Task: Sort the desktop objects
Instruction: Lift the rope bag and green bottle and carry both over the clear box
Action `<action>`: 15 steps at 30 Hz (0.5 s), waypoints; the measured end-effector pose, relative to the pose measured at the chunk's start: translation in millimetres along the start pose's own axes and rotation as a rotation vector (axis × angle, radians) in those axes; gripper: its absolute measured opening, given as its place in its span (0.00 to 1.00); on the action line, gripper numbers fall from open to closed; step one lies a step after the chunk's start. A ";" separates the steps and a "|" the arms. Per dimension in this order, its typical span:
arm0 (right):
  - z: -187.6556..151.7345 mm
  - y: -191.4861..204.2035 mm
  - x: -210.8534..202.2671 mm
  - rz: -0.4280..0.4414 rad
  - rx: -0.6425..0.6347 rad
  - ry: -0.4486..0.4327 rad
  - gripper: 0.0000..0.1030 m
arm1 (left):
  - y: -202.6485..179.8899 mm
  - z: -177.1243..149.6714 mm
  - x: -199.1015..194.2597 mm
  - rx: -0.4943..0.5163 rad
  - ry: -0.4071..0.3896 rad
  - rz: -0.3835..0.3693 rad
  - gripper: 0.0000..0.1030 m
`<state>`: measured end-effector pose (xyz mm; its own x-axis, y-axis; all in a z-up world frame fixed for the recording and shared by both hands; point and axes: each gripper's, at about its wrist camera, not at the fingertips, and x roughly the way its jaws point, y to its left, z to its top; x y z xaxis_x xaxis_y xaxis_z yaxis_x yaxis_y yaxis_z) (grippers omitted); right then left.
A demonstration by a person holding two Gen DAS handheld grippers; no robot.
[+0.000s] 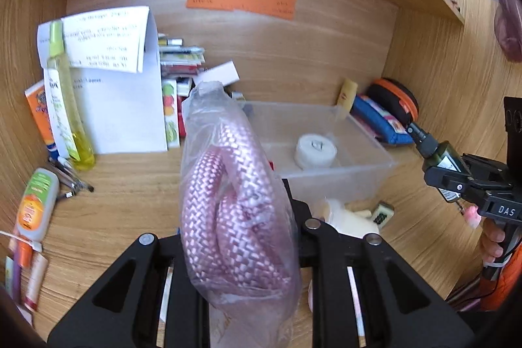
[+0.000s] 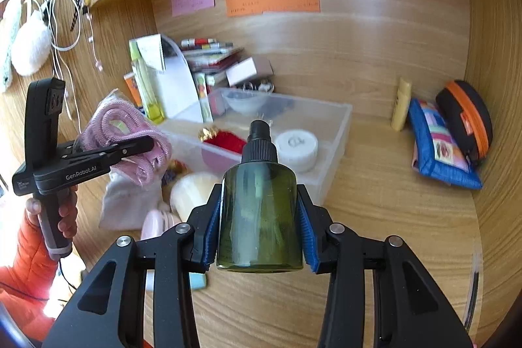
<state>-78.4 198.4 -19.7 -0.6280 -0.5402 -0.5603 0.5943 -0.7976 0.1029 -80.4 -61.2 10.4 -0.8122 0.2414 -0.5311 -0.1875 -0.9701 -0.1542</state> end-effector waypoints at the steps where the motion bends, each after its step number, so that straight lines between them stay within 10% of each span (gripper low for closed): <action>1: 3.1 0.2 -0.7 0.000 0.000 -0.010 0.37 | 0.4 2.9 -2.1 0.003 -0.008 0.005 0.19; 15: 41.7 4.5 23.7 0.013 0.005 -0.037 0.37 | 4.7 43.2 -18.7 0.021 -0.120 0.005 0.19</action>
<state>-111.5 170.8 1.8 -0.6381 -0.5603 -0.5281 0.6006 -0.7914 0.1140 -89.9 -71.4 55.6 -0.8734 0.2326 -0.4278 -0.1934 -0.9720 -0.1336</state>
